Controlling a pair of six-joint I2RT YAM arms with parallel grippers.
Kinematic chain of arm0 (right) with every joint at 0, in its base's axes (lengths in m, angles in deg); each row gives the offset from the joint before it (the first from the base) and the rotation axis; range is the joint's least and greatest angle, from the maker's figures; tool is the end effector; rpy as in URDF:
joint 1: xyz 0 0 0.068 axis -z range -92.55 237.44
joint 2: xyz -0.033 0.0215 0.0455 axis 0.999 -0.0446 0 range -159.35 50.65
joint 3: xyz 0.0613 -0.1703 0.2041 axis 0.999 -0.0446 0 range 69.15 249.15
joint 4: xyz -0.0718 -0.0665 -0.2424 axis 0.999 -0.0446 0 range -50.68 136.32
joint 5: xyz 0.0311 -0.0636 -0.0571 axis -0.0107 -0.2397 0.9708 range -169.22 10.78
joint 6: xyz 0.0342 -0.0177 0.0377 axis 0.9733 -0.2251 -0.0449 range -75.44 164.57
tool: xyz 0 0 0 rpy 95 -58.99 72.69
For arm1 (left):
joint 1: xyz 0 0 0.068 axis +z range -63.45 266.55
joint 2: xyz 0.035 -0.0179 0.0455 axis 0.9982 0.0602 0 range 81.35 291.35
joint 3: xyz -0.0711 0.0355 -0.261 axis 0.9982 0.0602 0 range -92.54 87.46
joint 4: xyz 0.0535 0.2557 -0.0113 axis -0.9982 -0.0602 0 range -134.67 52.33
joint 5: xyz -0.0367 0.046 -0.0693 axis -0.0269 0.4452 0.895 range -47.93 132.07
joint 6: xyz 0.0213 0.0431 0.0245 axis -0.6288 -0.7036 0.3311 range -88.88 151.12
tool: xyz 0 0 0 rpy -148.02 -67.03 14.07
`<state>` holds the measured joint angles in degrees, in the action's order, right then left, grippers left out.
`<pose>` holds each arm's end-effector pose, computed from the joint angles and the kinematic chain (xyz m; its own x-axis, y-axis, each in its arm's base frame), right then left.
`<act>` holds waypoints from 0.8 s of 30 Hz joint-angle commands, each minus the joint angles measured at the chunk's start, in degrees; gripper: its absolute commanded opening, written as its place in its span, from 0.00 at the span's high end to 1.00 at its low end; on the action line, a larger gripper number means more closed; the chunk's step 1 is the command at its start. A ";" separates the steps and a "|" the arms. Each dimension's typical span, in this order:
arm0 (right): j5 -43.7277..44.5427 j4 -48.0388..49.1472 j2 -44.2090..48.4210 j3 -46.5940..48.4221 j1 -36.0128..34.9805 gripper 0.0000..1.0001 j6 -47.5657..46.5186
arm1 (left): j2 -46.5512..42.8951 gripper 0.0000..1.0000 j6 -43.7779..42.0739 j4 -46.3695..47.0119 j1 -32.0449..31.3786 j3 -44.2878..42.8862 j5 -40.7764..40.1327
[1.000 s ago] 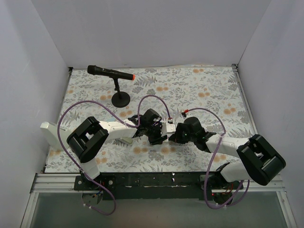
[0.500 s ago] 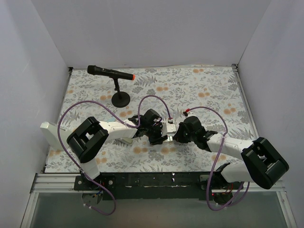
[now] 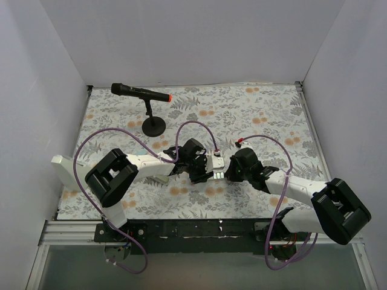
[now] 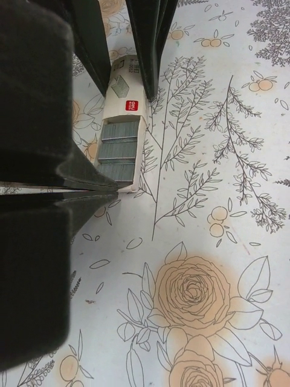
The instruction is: Load the staples into the stapler
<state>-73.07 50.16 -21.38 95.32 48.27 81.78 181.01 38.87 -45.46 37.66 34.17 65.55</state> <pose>0.1835 0.1445 0.1574 -0.7557 0.1600 -0.6351 -0.1371 0.9096 0.3922 0.2123 -0.2650 0.1514 -0.6420 0.5475 -0.5367 0.7648 0.5057 -0.3991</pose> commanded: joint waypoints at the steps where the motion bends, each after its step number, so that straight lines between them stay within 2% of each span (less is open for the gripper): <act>1: 3.25 -2.51 1.36 1.60 0.24 0.99 -1.97 | -1.92 0.65 -0.54 -0.12 -0.25 0.56 -2.30; 11: 4.92 -3.75 2.95 1.42 1.74 0.99 -3.46 | -0.78 0.63 -0.19 0.67 -0.16 0.57 -2.57; 18: 4.92 -5.86 3.39 1.25 2.70 0.99 -4.51 | 0.63 0.62 2.44 1.38 -0.25 -1.28 0.33; 23: 5.18 -6.73 3.83 1.77 2.70 0.99 -5.22 | 0.72 0.53 3.24 2.78 -0.34 -1.19 -0.02; 24: 5.19 -6.91 3.74 2.30 2.70 0.96 -5.31 | 0.71 0.52 3.24 2.78 -0.34 -1.28 -0.19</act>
<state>-69.68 45.61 -18.87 95.32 50.69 78.06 181.44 41.29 -43.85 37.66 34.14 65.20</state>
